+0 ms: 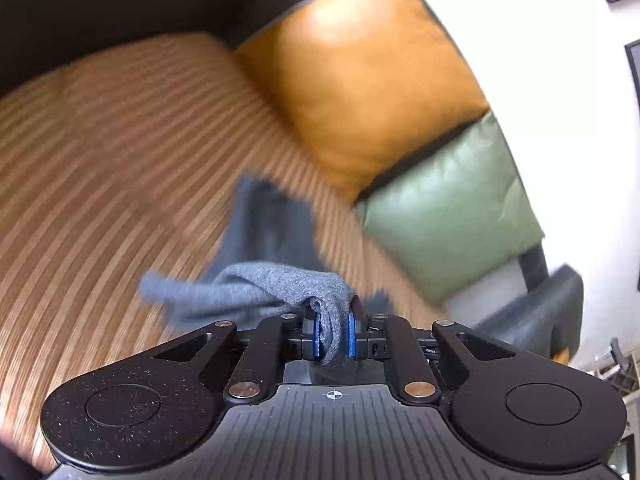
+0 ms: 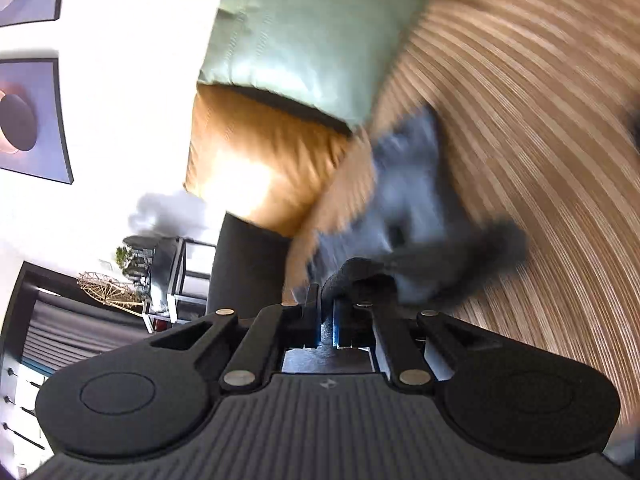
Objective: Fold clothes
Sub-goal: 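Carry the lifted folded shirt with both grippers away from the seat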
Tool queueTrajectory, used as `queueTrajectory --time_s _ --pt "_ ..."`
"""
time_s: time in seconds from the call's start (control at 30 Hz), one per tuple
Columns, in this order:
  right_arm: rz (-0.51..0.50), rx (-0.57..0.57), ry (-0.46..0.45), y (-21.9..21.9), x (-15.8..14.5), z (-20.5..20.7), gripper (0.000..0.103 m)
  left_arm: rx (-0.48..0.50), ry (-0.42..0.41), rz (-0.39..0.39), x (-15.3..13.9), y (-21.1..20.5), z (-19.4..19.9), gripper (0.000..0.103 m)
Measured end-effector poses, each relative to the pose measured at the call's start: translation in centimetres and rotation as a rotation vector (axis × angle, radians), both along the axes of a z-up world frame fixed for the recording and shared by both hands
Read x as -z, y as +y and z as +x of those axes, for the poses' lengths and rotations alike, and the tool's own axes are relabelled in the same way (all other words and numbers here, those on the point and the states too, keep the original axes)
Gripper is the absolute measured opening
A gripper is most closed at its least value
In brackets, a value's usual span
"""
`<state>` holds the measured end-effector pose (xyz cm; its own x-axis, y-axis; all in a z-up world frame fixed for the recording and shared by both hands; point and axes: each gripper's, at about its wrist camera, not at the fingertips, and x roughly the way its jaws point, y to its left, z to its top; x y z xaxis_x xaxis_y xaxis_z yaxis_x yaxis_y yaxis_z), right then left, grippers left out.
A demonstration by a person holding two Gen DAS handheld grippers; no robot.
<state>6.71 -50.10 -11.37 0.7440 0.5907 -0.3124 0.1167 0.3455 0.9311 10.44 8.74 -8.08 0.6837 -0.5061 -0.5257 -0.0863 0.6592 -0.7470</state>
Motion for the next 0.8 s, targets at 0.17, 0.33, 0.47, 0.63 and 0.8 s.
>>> queueTrajectory --time_s 0.17,0.33,0.47,0.63,0.8 --pt "-0.053 0.047 -0.033 -1.5 -0.3 12.0 0.005 -0.018 -0.008 0.088 0.6 -3.0 12.0 0.009" --pt "-0.122 0.094 0.044 -1.1 5.2 20.9 0.005 0.031 0.125 0.201 8.0 -5.6 21.1 0.045" --pt "-0.130 0.129 0.187 -0.5 10.1 23.0 0.010 0.049 0.217 0.142 11.3 -4.3 22.9 0.058" --pt "-0.223 0.181 0.078 -1.5 7.5 20.3 0.033 0.018 0.162 0.169 7.9 -0.9 21.4 0.076" --pt "-0.407 0.075 -0.044 0.1 2.7 18.3 0.034 0.081 0.045 0.352 3.9 -1.0 19.6 0.073"
